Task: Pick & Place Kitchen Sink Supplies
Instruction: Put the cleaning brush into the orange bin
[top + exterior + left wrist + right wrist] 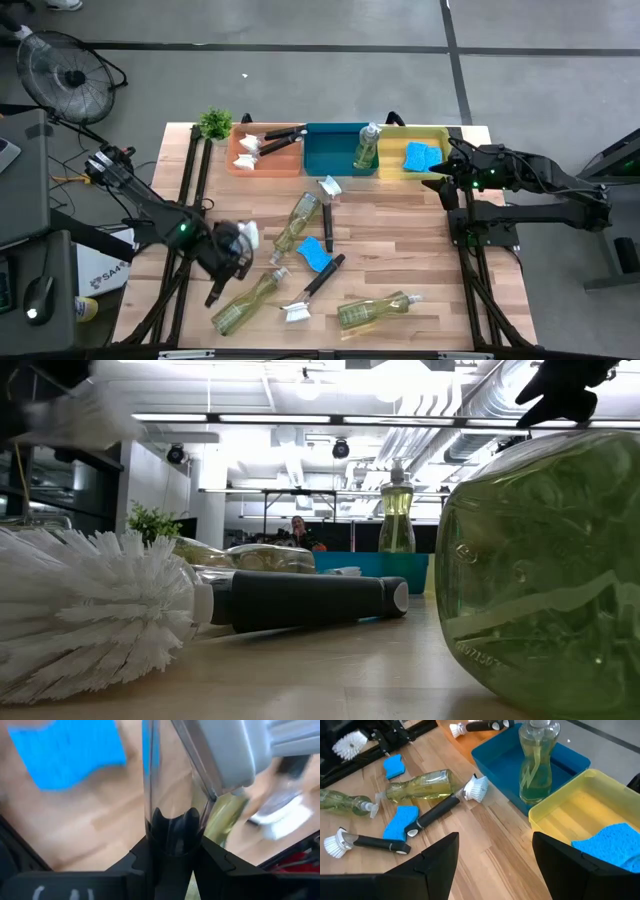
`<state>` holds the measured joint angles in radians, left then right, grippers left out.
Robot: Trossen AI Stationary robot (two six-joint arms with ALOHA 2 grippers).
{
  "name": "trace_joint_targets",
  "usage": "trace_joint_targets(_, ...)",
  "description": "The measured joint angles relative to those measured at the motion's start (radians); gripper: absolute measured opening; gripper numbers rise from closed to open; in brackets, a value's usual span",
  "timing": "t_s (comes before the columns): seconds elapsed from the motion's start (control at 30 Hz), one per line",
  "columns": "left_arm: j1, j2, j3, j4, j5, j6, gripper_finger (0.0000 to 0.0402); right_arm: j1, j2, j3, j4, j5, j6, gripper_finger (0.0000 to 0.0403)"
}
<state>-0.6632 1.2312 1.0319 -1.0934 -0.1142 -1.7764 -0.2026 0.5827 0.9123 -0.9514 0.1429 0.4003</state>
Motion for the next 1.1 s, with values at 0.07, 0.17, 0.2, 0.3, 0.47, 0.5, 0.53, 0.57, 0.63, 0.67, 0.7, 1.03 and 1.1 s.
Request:
trace_joint_targets(0.07,0.072,0.000,0.044,-0.044,-0.017,0.109,0.0090,0.000,0.000,0.000,0.015,0.000,-0.010,0.0248)
trace_joint_targets(0.17,0.211,0.000,0.093,-0.079,-0.058,0.323,0.0090,0.000,0.000,0.000,0.034,0.000,-0.020,0.0248)
trace_joint_targets(0.2,0.264,0.000,0.107,-0.086,-0.073,0.399,0.0090,0.000,0.000,0.000,0.036,0.000,-0.022,0.0248)
trace_joint_targets(0.3,0.434,0.000,0.135,-0.091,-0.104,0.650,0.0090,0.000,0.000,0.000,0.045,0.013,-0.033,0.0248)
trace_joint_targets(0.47,0.738,0.000,0.159,-0.034,-0.117,1.067,0.0090,0.000,0.000,0.000,0.054,0.084,-0.010,0.0248)
trace_joint_targets(0.5,0.795,0.000,0.160,-0.006,-0.118,1.148,0.0090,0.000,0.000,0.000,0.062,0.096,-0.004,0.0248)
trace_joint_targets(0.53,0.846,0.000,0.160,0.027,-0.119,1.231,0.0090,0.000,0.000,0.000,0.070,0.104,0.000,0.0248)
trace_joint_targets(0.57,0.896,0.000,0.161,0.062,-0.119,1.322,0.0090,0.000,0.000,0.000,0.080,0.111,0.000,0.0248)
trace_joint_targets(0.63,0.991,0.002,0.161,0.137,-0.118,1.497,0.0090,0.000,0.000,0.000,0.103,0.122,0.000,0.0248)
trace_joint_targets(0.67,1.033,0.008,0.161,0.180,-0.120,1.586,0.0090,0.000,0.000,0.000,0.114,0.134,0.001,0.0248)
trace_joint_targets(0.7,1.073,0.014,0.161,0.225,-0.124,1.663,0.0090,0.000,0.000,0.000,0.127,0.151,0.003,0.0248)
trace_joint_targets(1.03,1.399,0.153,0.161,0.530,0.024,2.018,0.0090,0.000,0.000,0.000,0.213,0.305,0.051,0.0248)
trace_joint_targets(1.1,1.435,0.190,0.161,0.531,0.074,2.045,0.0090,0.000,0.000,0.007,0.223,0.312,0.074,0.0248)
